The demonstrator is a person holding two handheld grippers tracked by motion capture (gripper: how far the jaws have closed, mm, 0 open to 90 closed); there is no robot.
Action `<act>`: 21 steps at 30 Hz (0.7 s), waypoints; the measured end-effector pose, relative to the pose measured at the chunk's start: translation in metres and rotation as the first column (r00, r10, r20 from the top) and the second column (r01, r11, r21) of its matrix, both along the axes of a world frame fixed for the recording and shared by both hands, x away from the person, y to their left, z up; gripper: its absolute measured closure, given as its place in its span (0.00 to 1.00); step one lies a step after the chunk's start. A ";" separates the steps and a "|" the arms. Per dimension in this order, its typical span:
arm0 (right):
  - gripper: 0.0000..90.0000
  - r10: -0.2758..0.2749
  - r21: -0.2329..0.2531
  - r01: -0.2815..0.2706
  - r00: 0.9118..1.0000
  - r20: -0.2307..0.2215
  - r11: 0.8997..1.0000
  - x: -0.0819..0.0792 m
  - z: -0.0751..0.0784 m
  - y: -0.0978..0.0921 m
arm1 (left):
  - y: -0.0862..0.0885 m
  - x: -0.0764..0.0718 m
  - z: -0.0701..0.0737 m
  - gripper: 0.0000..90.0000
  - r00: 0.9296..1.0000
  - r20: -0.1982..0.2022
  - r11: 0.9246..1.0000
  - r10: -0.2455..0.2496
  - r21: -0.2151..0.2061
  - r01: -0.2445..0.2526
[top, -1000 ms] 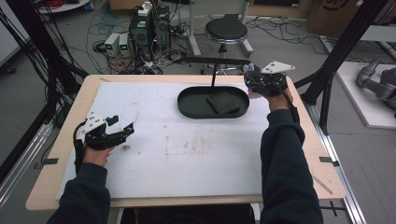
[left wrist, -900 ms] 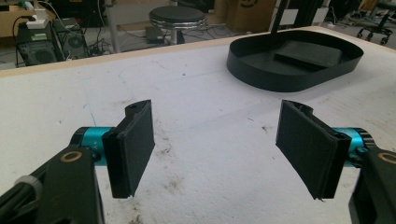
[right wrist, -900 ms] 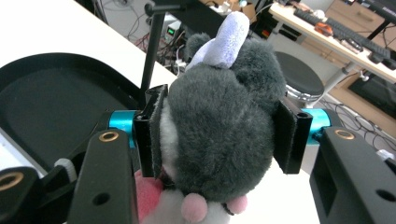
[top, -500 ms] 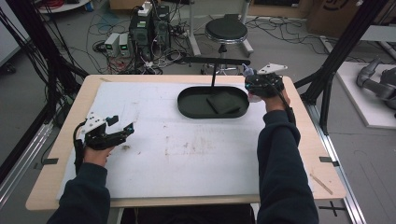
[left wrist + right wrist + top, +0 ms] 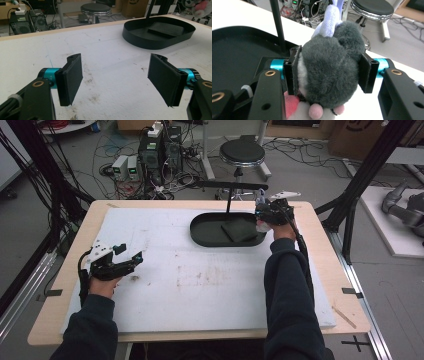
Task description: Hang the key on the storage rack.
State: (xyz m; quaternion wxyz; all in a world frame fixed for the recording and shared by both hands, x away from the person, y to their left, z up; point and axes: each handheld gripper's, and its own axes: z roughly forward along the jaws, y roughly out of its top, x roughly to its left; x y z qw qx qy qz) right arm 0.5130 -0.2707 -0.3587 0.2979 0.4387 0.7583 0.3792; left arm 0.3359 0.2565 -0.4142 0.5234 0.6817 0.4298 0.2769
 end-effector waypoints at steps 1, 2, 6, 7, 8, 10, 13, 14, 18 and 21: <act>0.49 -0.009 0.015 0.009 1.000 0.000 1.000 0.000 -0.001 0.000 | 0.000 0.000 0.000 0.31 1.000 0.000 1.000 0.000 -0.001 0.000; 0.47 -0.022 0.023 0.022 1.000 0.002 0.999 0.000 -0.001 0.000 | 0.000 0.000 0.000 0.31 1.000 0.000 1.000 -0.001 0.001 0.001; 0.34 -0.039 0.023 0.039 0.999 0.002 0.999 0.000 -0.002 -0.002 | 0.000 -0.001 0.000 0.31 1.000 0.001 1.000 0.001 0.004 -0.001; 0.29 -0.060 0.016 0.060 0.998 -0.008 0.998 0.000 -0.002 -0.002 | 0.000 -0.001 0.000 0.31 1.000 -0.001 1.000 0.000 0.007 0.000; 0.27 -0.066 0.020 0.066 0.998 -0.013 0.998 -0.001 -0.002 -0.003 | 0.000 -0.001 0.000 0.31 1.000 0.000 1.000 0.000 0.008 0.000; 0.24 -0.067 0.053 0.067 0.998 -0.002 0.996 -0.005 0.001 -0.007 | 0.000 -0.001 0.000 0.31 1.000 0.000 1.000 -0.001 0.006 0.001; 0.24 -0.051 0.060 0.051 0.999 -0.002 0.997 -0.012 0.009 -0.013 | -0.001 -0.001 0.000 0.31 1.000 -0.001 1.000 -0.001 0.011 0.001; 0.24 -0.041 0.045 0.041 0.999 -0.002 0.998 -0.016 0.012 -0.014 | -0.001 -0.001 0.000 0.31 1.000 -0.001 1.000 -0.003 0.013 0.003; 0.24 0.000 0.011 0.000 1.000 -0.005 1.000 -0.032 0.029 -0.024 | -0.002 -0.001 0.000 0.31 1.000 0.000 1.000 -0.006 0.014 0.006; 0.24 0.017 0.052 -0.017 1.000 0.004 0.998 -0.047 0.041 -0.035 | -0.003 -0.001 0.000 0.31 1.000 0.000 1.000 -0.006 0.014 0.006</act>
